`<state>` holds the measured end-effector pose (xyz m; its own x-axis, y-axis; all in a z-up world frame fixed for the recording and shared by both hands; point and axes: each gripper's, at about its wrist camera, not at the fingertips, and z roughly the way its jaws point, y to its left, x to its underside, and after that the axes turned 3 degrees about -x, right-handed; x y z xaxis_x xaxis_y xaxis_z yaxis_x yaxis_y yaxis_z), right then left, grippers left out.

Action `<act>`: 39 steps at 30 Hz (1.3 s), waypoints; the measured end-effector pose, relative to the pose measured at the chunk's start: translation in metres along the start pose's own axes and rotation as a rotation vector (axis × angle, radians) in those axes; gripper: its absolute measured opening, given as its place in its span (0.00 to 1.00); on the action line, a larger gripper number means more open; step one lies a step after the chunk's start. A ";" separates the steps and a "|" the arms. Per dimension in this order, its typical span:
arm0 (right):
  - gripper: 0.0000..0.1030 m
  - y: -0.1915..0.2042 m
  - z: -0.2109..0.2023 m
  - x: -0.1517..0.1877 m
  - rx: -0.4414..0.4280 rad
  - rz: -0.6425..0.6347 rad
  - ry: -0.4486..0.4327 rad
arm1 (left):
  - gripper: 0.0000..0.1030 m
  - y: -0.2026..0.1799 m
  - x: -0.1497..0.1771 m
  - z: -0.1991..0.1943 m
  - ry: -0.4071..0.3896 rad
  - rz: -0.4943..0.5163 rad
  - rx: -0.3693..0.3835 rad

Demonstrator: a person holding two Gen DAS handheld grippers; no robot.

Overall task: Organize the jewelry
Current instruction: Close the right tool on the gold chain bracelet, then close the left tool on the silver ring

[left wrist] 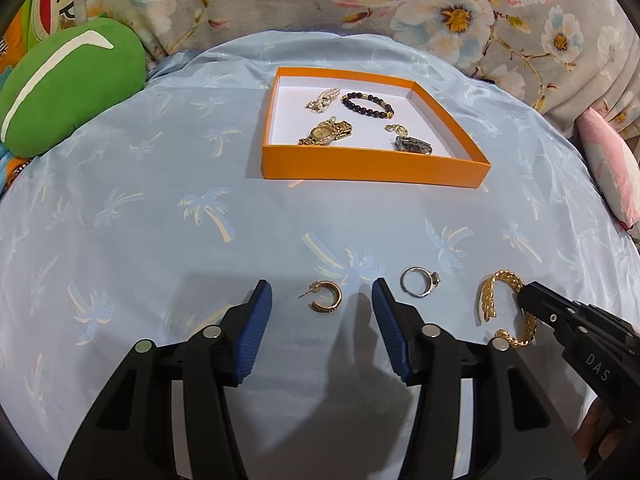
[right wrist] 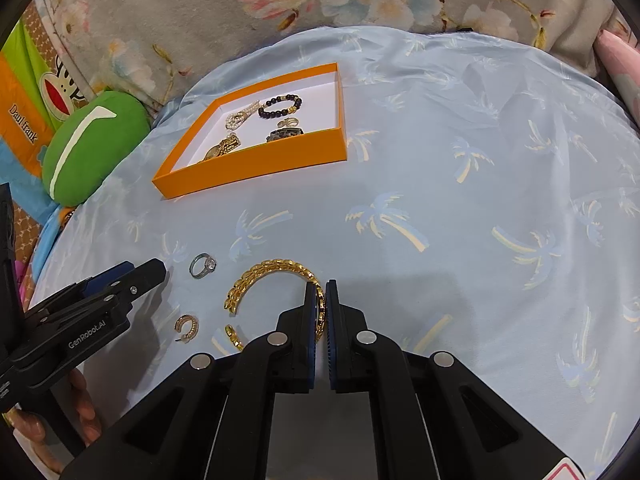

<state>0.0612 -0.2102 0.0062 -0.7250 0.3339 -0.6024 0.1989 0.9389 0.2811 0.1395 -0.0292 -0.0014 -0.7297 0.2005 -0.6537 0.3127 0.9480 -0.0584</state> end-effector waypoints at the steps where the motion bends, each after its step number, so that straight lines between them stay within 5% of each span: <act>1: 0.04 0.000 0.000 0.000 0.000 0.000 0.000 | 0.44 -0.001 0.000 0.000 0.000 0.003 -0.001; 10: 0.04 0.000 0.000 0.001 -0.004 0.004 -0.001 | 0.43 -0.015 -0.005 -0.014 -0.083 0.016 0.075; 19: 0.04 -0.002 -0.002 0.000 0.001 0.009 -0.008 | 0.43 -0.054 -0.010 0.008 -0.011 0.130 0.088; 28: 0.04 -0.002 -0.001 0.000 -0.001 0.008 -0.004 | 0.23 -0.055 -0.007 0.011 0.009 0.133 0.087; 39: 0.04 -0.001 -0.004 -0.003 -0.007 0.011 -0.012 | 0.22 -0.049 -0.006 0.002 -0.012 0.101 0.109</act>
<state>0.0605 -0.2128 0.0106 -0.7146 0.3449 -0.6085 0.2016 0.9346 0.2930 0.1299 -0.0776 0.0036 -0.6843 0.2901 -0.6690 0.4490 0.8905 -0.0732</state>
